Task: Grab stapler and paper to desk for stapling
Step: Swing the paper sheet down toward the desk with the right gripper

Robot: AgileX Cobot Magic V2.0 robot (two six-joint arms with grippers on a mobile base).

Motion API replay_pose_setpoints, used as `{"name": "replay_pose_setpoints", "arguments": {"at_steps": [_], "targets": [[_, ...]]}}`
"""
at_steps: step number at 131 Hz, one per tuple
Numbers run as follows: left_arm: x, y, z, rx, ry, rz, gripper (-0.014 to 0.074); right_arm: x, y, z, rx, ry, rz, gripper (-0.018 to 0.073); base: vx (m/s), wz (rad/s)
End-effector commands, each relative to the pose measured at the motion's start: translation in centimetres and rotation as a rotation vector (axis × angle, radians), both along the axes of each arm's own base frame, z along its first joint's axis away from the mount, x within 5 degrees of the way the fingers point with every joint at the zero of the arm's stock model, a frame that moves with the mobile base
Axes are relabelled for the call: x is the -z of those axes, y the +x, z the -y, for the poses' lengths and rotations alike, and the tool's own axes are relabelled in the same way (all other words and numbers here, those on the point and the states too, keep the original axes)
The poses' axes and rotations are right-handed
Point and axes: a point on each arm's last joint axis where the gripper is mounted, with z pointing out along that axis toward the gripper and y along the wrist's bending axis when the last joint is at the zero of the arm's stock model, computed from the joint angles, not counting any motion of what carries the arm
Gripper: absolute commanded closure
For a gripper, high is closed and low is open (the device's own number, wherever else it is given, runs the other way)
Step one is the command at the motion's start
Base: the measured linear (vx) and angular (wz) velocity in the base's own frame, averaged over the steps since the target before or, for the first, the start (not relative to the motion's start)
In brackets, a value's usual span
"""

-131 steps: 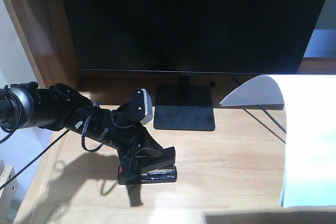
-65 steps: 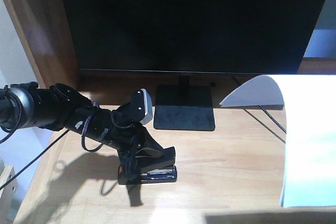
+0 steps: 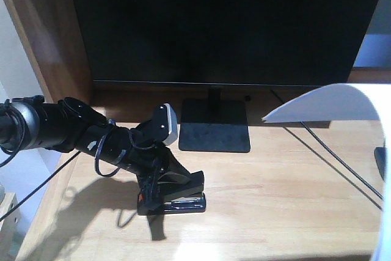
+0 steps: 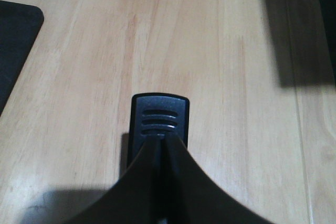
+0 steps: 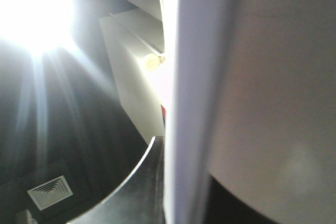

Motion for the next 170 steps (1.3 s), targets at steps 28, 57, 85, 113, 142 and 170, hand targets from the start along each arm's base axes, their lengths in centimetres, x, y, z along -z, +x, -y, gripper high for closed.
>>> {"name": "replay_pose_setpoints", "arguments": {"at_steps": [28, 57, 85, 113, 142, 170], "targets": [[-2.6, 0.0, 0.5, -0.004, -0.075, 0.034, 0.0603, -0.8, 0.0, 0.6, 0.024, 0.062, 0.017, 0.0565, 0.00, 0.00], [-2.6, 0.0, 0.5, -0.004, -0.075, 0.034, 0.0603, -0.8, 1.1, 1.2, 0.121, 0.111, -0.038, 0.0562, 0.00, 0.00], [-2.6, 0.0, 0.5, -0.004, -0.075, 0.034, 0.0603, -0.6, 3.0, 0.7, 0.147, 0.117, -0.066, 0.0562, 0.00, 0.00], [-2.6, 0.0, 0.5, -0.004, -0.075, 0.034, 0.0603, -0.1, 5.5, -0.1, 0.160, 0.105, -0.087, 0.0562, 0.00, 0.00], [-2.6, 0.0, 0.5, -0.004, -0.075, 0.034, 0.0603, -1.8, 8.5, -2.2, 0.132, -0.007, -0.094, 0.0562, 0.00, 0.00], [-2.6, 0.0, 0.5, -0.004, -0.075, 0.034, 0.0603, -3.2, 11.6, -3.5, 0.114, -0.059, -0.104, 0.0562, 0.00, 0.00]]}}
